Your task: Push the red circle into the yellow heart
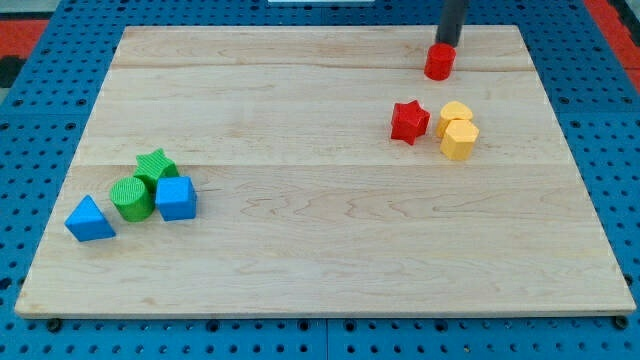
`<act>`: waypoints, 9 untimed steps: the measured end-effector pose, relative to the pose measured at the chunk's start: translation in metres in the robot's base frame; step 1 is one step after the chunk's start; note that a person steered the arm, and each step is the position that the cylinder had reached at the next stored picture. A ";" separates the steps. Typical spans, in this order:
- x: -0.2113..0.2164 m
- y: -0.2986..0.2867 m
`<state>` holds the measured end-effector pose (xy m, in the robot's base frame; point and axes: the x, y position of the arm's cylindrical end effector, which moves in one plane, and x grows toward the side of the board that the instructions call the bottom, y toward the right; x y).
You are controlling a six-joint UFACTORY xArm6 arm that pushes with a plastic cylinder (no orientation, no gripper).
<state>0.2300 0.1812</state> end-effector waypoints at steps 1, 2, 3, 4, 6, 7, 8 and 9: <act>0.000 0.001; 0.004 -0.006; 0.014 -0.018; 0.026 -0.050; 0.060 -0.047; 0.049 -0.016; 0.065 -0.033; 0.093 -0.050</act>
